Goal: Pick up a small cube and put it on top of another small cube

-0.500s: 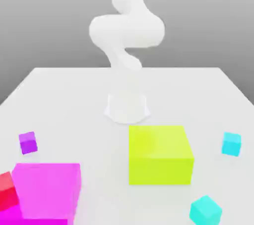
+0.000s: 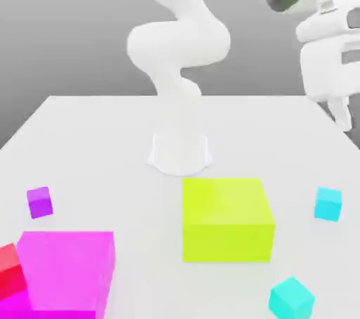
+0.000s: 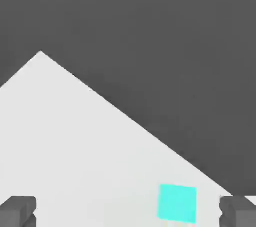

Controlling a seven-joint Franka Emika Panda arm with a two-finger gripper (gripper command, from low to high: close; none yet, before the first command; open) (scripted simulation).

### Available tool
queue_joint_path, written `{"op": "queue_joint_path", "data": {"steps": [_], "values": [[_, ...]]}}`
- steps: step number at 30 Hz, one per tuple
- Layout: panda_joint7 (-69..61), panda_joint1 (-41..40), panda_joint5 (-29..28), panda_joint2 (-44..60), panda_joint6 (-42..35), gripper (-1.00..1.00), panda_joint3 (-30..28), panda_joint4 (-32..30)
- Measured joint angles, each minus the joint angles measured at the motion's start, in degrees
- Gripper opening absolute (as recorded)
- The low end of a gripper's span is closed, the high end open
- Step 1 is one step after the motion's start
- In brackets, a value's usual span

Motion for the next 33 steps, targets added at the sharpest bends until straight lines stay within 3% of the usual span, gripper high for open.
{"op": "queue_joint_path", "data": {"steps": [4, 8, 11, 15, 16, 23, 29, 33], "values": [[-0.4, 4.1, -2.5, 7.7, 4.4, 0.0, 4.6, -3.6], [2.2, 10.2, -9.1, 15.8, 8.7, 0.0, 6.7, -7.1], [6.7, 12.8, -16.1, 22.1, 12.8, 0.0, 3.9, -7.2], [11.7, 19.5, -22.8, 30.3, 19.2, 0.0, -4.1, -5.6], [12.3, 20.5, -23.5, 31.4, 20.1, -1.0, -5.3, -5.4], [12.3, 20.4, -23.6, 31.2, 19.9, -1.0, -5.1, -5.4], [3.8, 15.9, -12.3, 20.0, 11.3, -1.0, 1.8, -7.8], [-3.3, 10.6, -9.6, 19.8, 6.4, -1.0, -1.2, -3.0]]}}
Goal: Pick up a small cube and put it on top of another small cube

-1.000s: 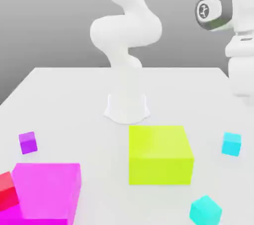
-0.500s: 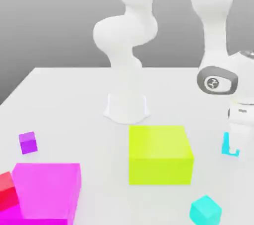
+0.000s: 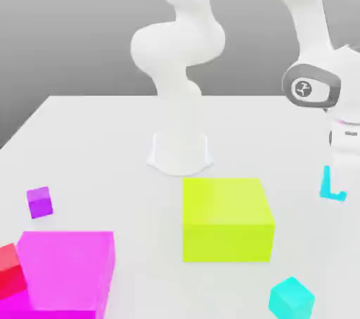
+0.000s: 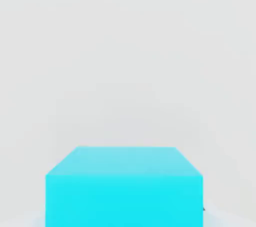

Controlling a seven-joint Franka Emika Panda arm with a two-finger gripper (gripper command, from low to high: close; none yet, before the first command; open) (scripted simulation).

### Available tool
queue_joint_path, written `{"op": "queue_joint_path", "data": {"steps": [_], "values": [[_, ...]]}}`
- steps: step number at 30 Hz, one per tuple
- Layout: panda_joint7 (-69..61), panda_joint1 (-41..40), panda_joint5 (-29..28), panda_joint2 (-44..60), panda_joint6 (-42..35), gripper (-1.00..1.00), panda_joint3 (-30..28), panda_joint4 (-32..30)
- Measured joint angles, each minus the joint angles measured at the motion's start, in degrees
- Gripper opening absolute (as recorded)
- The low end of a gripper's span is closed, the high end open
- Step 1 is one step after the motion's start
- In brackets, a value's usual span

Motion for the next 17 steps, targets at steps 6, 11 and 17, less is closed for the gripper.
{"op": "queue_joint_path", "data": {"steps": [6, 11, 17], "values": [[-10.9, -9.3, 2.2, 2.4, -6.9, -1.0, -6.7, 9.5], [-17.3, -14.9, 3.2, 7.0, -8.1, -1.0, -10.7, 15.3], [-17.3, -15.0, 2.9, 12.2, -3.3, 1.0, -11.2, 15.8]]}}
